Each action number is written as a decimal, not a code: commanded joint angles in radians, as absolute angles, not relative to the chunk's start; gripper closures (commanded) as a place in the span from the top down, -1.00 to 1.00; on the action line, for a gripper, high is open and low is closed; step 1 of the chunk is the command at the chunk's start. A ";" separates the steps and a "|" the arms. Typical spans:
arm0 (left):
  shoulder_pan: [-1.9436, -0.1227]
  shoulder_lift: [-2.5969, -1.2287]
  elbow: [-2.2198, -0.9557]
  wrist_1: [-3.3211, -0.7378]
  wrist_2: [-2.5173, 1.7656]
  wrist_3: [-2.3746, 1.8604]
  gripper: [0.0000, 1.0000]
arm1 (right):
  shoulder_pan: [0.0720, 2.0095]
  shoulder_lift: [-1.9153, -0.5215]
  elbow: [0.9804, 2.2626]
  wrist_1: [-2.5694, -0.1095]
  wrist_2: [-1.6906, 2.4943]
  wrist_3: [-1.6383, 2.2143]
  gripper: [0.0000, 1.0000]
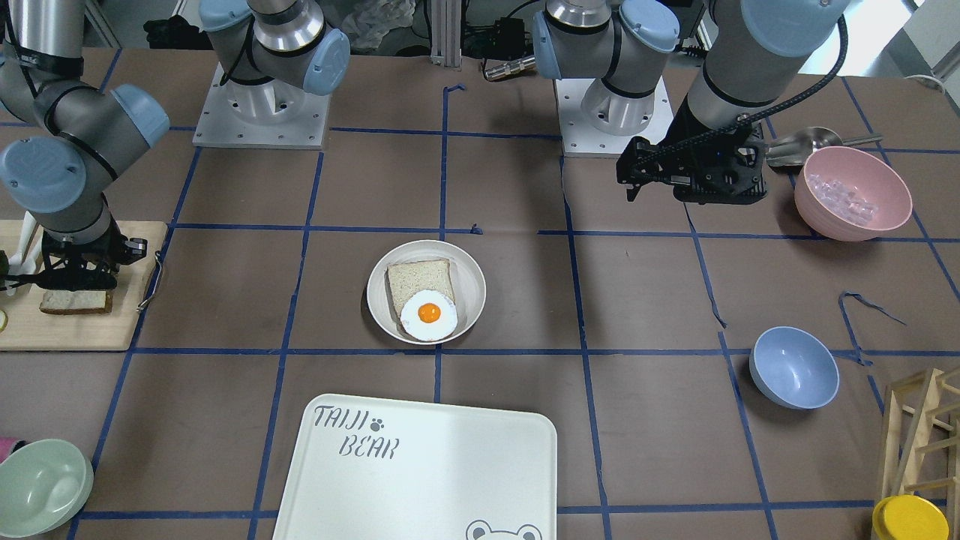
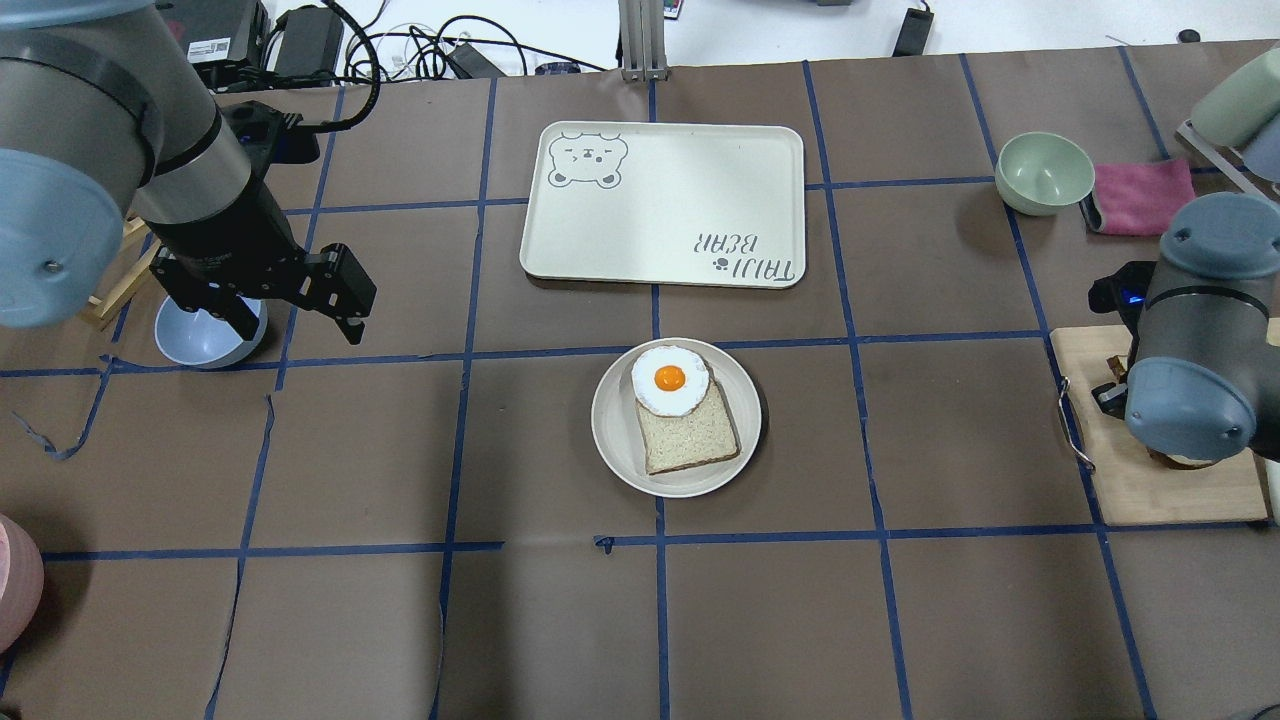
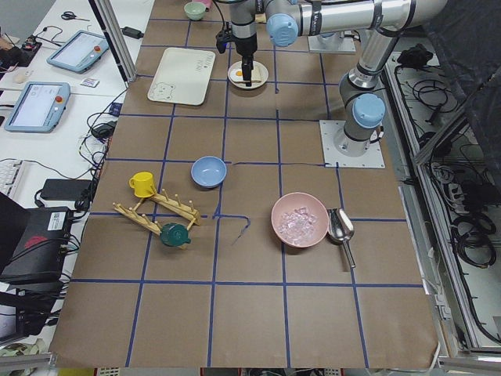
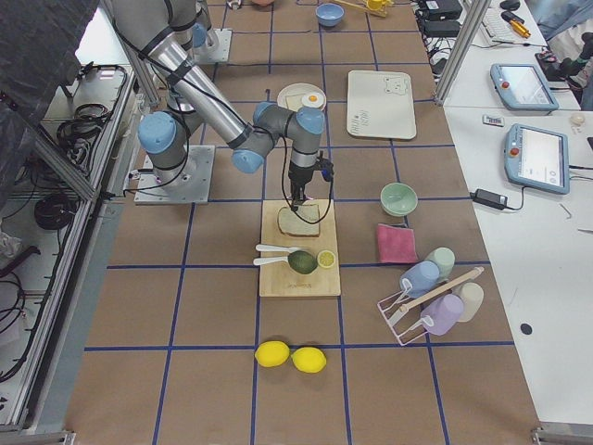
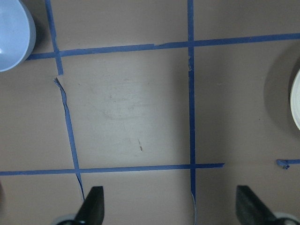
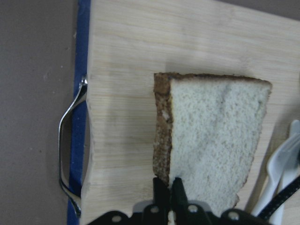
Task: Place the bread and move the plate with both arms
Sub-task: 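Lift the bread slice with the right gripper toward the plate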
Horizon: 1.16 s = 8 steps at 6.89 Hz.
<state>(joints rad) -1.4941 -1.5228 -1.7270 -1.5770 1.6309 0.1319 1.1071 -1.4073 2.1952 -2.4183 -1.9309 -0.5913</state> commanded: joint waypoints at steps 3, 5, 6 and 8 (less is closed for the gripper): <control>-1.494 -1.523 -1.727 -1.577 1.631 0.132 1.00 | 1.191 -1.491 1.966 -2.110 -1.904 -0.470 -1.00; -1.494 -1.526 -1.727 -1.575 1.631 0.132 1.00 | 1.445 -1.483 1.815 -1.938 -1.905 -0.213 -1.00; -1.496 -1.529 -1.727 -1.575 1.629 0.132 1.00 | 1.595 -1.464 1.780 -1.913 -1.904 -0.036 -1.00; -1.496 -1.526 -1.726 -1.572 1.631 0.132 1.00 | 1.844 -1.381 1.715 -1.920 -1.809 0.238 -1.00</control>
<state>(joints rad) -1.4961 -1.5263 -1.7275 -1.5753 1.6304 0.1319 1.7049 -1.4276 1.7585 -1.9212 -1.8746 0.0763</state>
